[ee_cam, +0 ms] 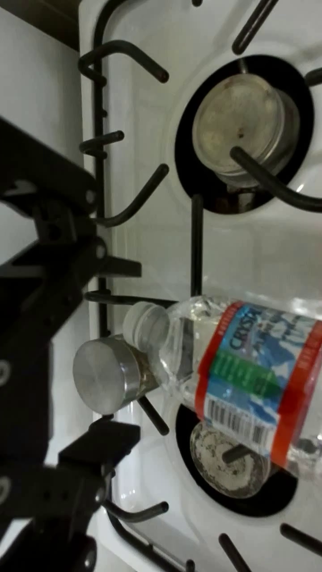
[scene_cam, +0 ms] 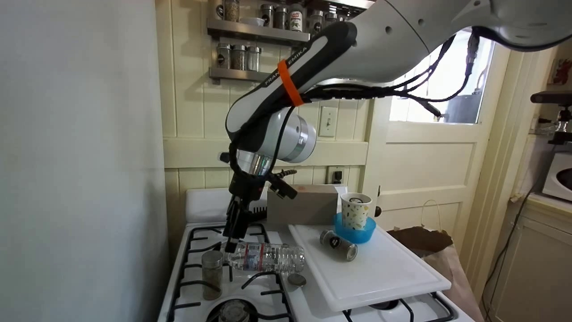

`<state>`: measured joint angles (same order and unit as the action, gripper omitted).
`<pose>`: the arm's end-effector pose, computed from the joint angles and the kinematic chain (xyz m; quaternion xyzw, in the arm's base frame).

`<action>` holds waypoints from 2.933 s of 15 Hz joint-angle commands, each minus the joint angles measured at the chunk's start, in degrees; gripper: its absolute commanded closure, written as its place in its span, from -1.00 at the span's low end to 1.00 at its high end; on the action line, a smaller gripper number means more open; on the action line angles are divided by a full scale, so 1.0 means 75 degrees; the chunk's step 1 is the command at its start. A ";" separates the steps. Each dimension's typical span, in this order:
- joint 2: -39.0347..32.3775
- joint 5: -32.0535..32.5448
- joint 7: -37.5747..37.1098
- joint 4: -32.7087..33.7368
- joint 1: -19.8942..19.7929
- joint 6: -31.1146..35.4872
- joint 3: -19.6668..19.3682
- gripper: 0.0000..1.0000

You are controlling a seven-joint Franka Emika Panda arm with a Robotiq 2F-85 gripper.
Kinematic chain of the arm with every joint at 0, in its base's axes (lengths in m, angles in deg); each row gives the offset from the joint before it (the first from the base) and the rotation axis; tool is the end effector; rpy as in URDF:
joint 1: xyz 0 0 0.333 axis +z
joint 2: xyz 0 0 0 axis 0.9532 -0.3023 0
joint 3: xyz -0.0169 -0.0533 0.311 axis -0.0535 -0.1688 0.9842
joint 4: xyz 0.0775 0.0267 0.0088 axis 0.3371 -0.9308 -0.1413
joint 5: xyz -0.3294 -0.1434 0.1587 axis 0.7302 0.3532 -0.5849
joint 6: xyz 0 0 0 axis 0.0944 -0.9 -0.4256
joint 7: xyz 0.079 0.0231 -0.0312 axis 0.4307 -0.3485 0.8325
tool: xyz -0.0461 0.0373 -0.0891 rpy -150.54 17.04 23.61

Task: Make the water bottle stand upright on the stove top

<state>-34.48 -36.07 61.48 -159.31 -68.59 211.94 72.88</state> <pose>0.5772 0.2435 0.2811 -0.7535 -0.6381 -0.0914 0.1296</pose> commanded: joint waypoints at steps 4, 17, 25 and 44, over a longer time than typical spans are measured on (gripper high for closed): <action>-0.0100 -0.0170 0.0024 -0.0075 -0.0113 0.0199 -0.0066 0.12; -0.0252 -0.0046 -0.0486 -0.0300 0.0056 0.0980 -0.0090 -0.19; -0.0335 0.0041 -0.0719 -0.0472 0.0079 0.1102 -0.0058 0.50; -0.0254 0.0342 -0.0879 -0.0485 0.0109 0.1121 -0.0036 0.72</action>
<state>-37.27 -34.43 56.08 -162.55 -68.12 218.74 72.25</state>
